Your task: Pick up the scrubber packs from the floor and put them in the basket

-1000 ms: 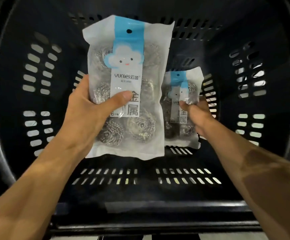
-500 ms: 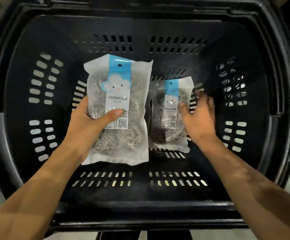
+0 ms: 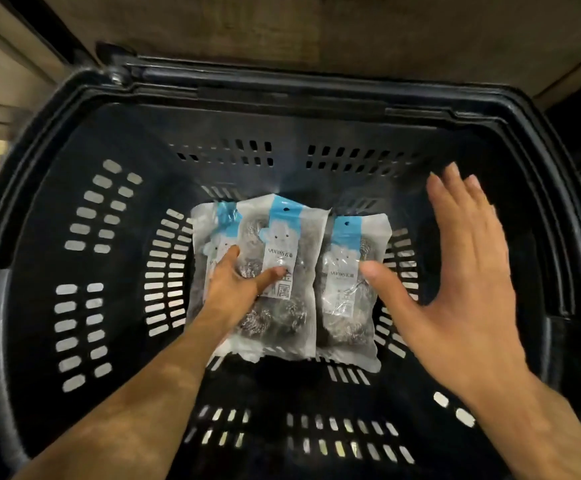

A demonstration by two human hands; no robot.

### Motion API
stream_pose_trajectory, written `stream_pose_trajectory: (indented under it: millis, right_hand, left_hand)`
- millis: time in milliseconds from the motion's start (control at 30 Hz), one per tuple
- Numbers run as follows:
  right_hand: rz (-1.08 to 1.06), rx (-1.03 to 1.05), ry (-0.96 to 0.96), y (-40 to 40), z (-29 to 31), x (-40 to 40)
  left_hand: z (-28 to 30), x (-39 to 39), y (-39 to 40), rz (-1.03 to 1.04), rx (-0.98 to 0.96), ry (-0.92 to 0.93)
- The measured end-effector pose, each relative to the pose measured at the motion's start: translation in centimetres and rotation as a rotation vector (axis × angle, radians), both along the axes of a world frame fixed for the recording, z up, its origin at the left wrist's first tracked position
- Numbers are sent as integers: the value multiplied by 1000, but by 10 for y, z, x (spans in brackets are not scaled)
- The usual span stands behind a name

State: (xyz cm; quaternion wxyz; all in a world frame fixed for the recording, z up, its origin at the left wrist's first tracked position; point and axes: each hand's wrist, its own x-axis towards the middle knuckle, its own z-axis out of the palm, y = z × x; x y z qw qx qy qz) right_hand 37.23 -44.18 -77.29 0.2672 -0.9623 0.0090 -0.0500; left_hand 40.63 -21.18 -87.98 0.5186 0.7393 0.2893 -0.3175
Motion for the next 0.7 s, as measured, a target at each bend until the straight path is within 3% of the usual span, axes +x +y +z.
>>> stream_pose_trajectory:
  millis: [100, 300, 433, 533, 700]
  right_hand:
    - [22, -60, -11, -3, 1, 0]
    - [45, -113, 40, 0, 3, -6]
    - [63, -134, 67, 0, 10, -5]
    - [69, -154, 86, 1, 18, -5]
    - [78, -203, 146, 11, 52, -9]
  left_hand:
    - [-16, -1, -8, -7, -77, 27]
    - [-17, -6, -33, -501, 508, -10]
    - [-12, -3, -38, -637, 643, 56]
    - [2, -2, -19, -681, 740, -75]
    - [69, 5, 20, -815, 733, -535]
